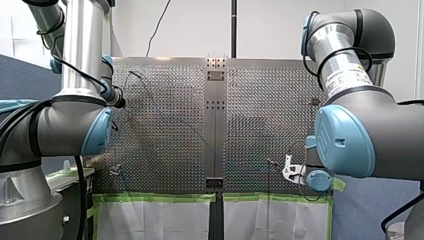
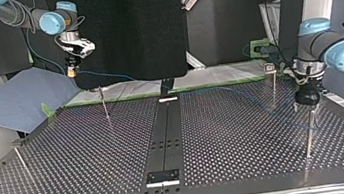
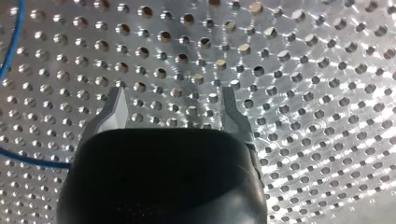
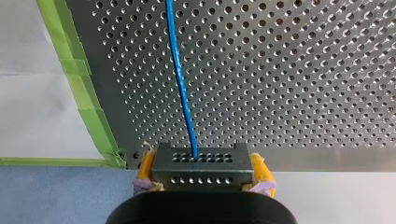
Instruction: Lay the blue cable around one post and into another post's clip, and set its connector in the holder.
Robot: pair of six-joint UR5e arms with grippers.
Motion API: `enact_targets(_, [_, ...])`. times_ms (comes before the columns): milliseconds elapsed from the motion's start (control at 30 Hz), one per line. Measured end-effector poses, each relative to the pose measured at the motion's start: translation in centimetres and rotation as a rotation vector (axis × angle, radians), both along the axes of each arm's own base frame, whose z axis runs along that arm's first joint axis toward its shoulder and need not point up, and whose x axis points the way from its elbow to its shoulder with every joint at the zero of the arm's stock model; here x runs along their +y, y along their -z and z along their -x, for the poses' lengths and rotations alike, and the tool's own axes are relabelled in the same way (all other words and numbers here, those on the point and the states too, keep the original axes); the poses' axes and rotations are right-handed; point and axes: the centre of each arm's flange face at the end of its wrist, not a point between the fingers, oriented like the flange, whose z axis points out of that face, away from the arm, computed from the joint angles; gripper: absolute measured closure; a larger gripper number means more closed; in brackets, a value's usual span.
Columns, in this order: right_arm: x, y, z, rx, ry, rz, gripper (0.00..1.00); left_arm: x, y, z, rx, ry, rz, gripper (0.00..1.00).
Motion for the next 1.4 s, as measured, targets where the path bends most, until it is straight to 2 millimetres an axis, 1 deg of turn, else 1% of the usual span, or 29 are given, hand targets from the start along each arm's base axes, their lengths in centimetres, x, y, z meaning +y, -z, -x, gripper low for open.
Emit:
enact_targets(67, [0.0, 0.0, 0.0, 0.0, 0.0, 0.0, 1.0, -0.2, 0.2, 0.0, -0.014, 0.011, 0.021, 0.0])
enact_targets(333, [0.0, 0.0, 0.0, 0.0, 0.001, -0.002, 1.0, 0.0, 0.2, -0.6, -0.082, 0.019, 0.087, 0.0])
enact_targets(500, [0.0, 0.0, 0.0, 0.0, 0.001, -0.003, 1.0, 0.1, 0.3, -0.6, -0.095, 0.005, 0.131, 0.0])
enact_targets(600, [0.0, 0.0, 0.0, 0.0, 0.001, -0.002, 1.0, -0.1, 0.7, -0.4, -0.087, -0.011, 0.139, 0.0])
enact_targets(700, [0.0, 0.1, 0.0, 0.0, 0.0, -0.004, 1.0, -0.7, 1.6, -0.2, -0.058, -0.017, 0.13, 0.0])
enact_targets(833, [0.1, 0.1, 0.0, 0.002, 0.0, -0.007, 1.0, -2.0, 3.3, -0.1, -0.007, -0.016, 0.112, 0.0])
enact_targets(1067, [0.2, 0.1, 0.0, 0.003, -0.001, -0.012, 1.0, -3.5, 8.1, 0.2, 0.077, -0.002, 0.057, 0.0])
enact_targets(1267, [0.2, 0.1, -0.1, 0.003, -0.002, -0.013, 1.0, -4.9, 11.6, 0.1, 0.139, 0.06, 0.013, 0.0])
enact_targets(1400, [0.2, 0.1, -0.1, 0.003, -0.002, -0.013, 1.0, -5.3, 13.3, 0.1, 0.174, 0.077, -0.014, 0.0])
